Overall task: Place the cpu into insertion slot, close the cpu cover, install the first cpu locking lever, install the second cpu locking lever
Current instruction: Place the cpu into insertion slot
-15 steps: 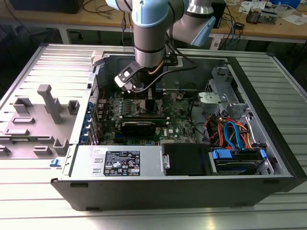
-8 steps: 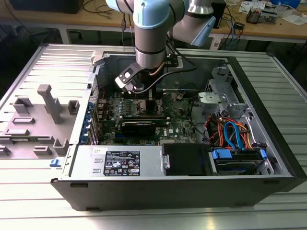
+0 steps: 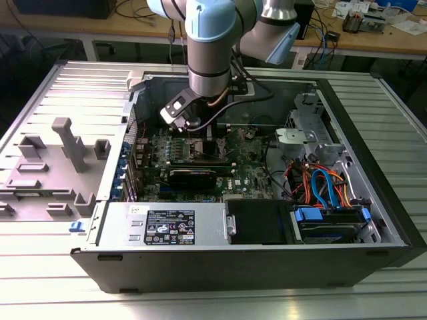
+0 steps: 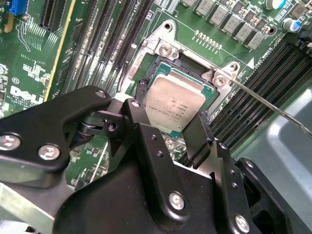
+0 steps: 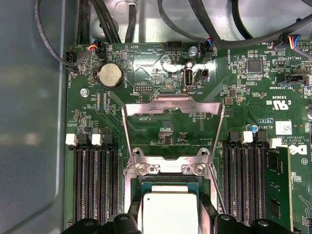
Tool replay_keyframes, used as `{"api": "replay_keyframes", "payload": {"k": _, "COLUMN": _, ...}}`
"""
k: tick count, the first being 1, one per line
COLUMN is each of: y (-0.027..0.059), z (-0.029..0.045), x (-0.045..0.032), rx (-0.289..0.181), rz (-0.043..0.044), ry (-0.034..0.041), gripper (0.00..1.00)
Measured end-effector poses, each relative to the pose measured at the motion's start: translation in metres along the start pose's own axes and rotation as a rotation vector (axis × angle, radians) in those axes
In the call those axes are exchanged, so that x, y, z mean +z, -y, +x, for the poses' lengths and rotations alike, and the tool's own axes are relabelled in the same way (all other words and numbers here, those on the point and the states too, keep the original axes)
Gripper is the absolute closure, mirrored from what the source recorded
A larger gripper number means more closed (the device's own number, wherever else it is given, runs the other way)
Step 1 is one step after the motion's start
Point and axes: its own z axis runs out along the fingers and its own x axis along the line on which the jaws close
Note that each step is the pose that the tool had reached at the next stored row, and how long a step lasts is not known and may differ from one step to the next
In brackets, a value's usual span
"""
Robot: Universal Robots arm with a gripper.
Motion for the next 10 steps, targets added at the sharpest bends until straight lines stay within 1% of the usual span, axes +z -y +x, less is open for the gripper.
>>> {"api": "replay_keyframes", "payload": {"k": 3, "y": -0.0013, "z": 0.0, "x": 0.0006, "rx": 0.001, "rz": -0.0001, "ry": -0.0001, "gripper": 0.46}}
{"api": "replay_keyframes", "payload": {"k": 10, "y": -0.0011, "z": 0.0, "x": 0.0021, "rx": 0.003, "rz": -0.0005, "ry": -0.0011, "gripper": 0.46}}
